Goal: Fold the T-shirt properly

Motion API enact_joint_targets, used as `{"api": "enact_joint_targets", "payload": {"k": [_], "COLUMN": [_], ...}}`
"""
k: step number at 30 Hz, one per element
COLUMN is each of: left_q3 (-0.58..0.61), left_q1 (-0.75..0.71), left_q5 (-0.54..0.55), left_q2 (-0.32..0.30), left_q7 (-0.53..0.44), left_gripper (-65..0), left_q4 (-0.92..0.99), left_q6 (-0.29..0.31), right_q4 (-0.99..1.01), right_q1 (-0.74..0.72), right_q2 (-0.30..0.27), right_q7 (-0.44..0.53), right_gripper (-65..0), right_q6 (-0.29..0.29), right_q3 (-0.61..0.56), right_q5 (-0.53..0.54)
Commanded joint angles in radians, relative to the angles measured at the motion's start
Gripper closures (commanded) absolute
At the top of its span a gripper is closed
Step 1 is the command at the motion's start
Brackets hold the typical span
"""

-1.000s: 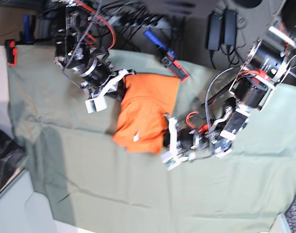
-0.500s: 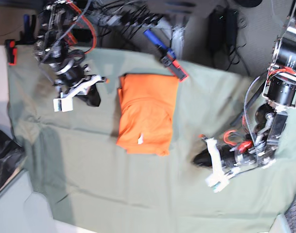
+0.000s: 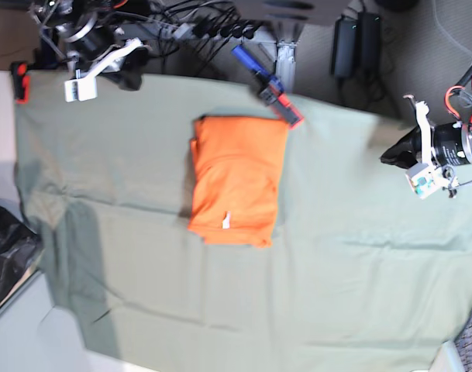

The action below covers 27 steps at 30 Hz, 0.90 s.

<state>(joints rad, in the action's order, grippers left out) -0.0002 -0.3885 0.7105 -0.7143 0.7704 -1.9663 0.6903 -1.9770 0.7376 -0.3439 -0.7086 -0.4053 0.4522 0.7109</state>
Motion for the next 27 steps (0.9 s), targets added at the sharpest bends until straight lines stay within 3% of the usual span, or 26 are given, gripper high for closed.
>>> {"api": "enact_joint_targets", "payload": {"k": [1,6,11,14,16,17,21,27], "left_q3": [-0.029,-0.084,-0.082,-0.066,-0.031,0.003,0.182,0.349], "left_q1": [-0.050,-0.279,-0.465,-0.489,-0.459,-0.431,-0.253,0.070], "left_q5": [0.011,-0.038,-0.233,-0.314,-0.355,-0.365,-0.418,-0.420], "left_q2": [-0.016,-0.016,-0.010,0.011,0.023,0.024,0.054,0.233], "left_q7": [-0.009,-0.005,-0.144,-0.197,-0.218,-0.215,-0.179,-0.171], "left_gripper": [0.0,0.0,0.0,0.0,0.0,0.0,0.0,0.0], "left_q4": [-0.024,-0.013,0.083,0.249,0.381,0.449,0.724,1.145], "left_q6": [0.008,0.008,0.008,0.008,0.008,-0.024,-0.254,-0.335], "right_q4": [-0.016,-0.008,0.064,0.150,0.220,0.260,0.457,0.799], "right_q1": [0.036,0.169,0.256,0.266,0.260,0.253,0.196,0.003], "right_q2": [-0.008,-0.008,-0.008,-0.008,-0.008,-0.008,-0.008,-0.008], "right_q7": [0.016,0.016,0.016,0.017,0.020,0.017,0.016,-0.005], "right_gripper": [0.0,0.0,0.0,0.0,0.0,0.0,0.0,0.0], "right_q6": [-0.122,-0.122,-0.122,-0.121,-0.115,-0.115,-0.106,-0.103], "right_q3": [0.006,0.005,-0.009,-0.034,-0.063,-0.082,-0.173,-0.303], "right_q5": [0.015,0.008,0.001,-0.040,-0.085,-0.117,-0.255,-0.368]}}
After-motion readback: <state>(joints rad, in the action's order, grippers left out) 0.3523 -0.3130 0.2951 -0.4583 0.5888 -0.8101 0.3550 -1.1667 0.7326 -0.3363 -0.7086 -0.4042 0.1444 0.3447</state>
